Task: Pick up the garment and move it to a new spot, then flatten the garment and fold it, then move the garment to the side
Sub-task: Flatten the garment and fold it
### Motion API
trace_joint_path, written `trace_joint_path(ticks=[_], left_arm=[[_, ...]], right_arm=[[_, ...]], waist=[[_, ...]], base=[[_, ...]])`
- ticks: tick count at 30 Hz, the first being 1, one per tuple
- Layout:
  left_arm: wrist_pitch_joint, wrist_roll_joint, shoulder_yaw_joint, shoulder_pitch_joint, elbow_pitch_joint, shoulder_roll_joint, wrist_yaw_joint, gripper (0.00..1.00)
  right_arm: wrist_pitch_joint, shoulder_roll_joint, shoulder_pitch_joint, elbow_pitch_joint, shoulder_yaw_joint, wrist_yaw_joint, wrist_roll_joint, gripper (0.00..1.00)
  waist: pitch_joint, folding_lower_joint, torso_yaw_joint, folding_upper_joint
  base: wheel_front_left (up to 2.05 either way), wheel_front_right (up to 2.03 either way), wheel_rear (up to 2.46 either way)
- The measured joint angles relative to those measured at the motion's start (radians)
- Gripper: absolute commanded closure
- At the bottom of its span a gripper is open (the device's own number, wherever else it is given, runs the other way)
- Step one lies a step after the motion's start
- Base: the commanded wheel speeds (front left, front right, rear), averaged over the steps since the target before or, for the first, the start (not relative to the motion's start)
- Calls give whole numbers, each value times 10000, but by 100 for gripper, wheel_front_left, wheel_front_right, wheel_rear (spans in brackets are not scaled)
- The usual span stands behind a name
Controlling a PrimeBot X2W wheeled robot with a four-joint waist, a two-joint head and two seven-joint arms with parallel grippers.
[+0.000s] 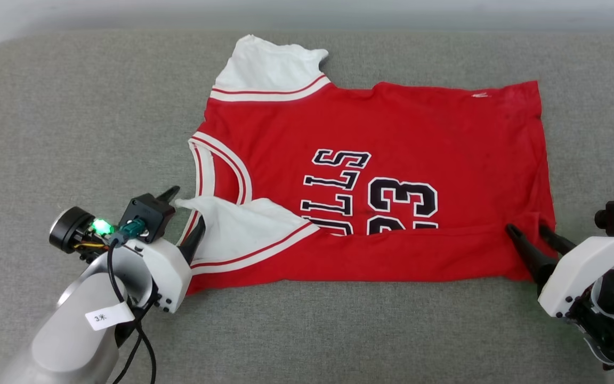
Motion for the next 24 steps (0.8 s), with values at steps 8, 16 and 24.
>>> trace_joint_path(ticks=[8, 16, 24], left_arm=[[-522, -470, 510, 213, -73, -387, 802, 0], [454, -1421, 976, 1523, -1647, -677, 1858, 0], [2439, -1674, 627, 3058, -3415, -324, 2784, 0]], right_arm=[[-322, -577, 248, -637, 443, 0, -788, 0], [522, -441, 1354, -1925, -29, 0, -1935, 0], [1868, 44, 2178, -3064, -625, 0, -2566, 0]], waist=[[-773, -1, 155, 0], [-1513, -4, 433, 0], [-1392, -3, 431, 0]], base=[[0, 0, 0], [0, 0, 0], [0, 0, 0]])
